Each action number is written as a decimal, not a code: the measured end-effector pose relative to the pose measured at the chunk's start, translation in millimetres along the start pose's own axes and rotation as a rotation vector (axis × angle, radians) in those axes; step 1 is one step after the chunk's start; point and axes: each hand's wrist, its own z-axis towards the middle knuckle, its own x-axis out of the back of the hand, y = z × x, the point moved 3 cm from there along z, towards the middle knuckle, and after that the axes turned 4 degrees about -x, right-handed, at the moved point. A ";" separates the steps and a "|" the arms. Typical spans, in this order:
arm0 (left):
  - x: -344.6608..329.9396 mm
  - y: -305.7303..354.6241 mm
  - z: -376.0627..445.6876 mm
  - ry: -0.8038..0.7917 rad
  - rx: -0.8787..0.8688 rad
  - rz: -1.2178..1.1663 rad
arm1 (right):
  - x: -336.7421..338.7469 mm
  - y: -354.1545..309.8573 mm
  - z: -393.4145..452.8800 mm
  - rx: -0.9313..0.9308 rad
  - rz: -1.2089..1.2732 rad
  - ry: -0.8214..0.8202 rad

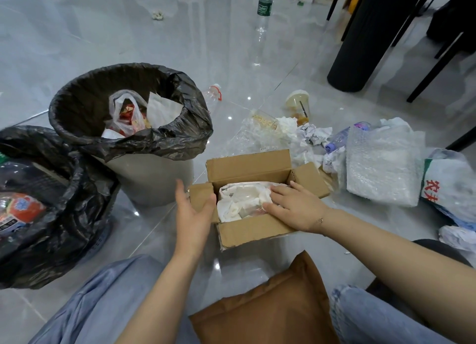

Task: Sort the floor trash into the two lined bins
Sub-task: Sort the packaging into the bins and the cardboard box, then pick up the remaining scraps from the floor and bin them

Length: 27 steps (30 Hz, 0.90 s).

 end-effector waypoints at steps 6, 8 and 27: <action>-13.1 29.6 -17.4 -0.069 -0.144 -0.101 | 14.2 23.9 -45.5 -0.166 0.671 0.764; -20.1 26.0 -21.4 -0.205 -0.184 -0.002 | 8.6 39.9 -50.2 -0.342 0.997 0.787; 4.4 21.9 -13.3 -0.592 -0.149 0.274 | -24.7 28.0 -47.6 0.217 0.121 0.546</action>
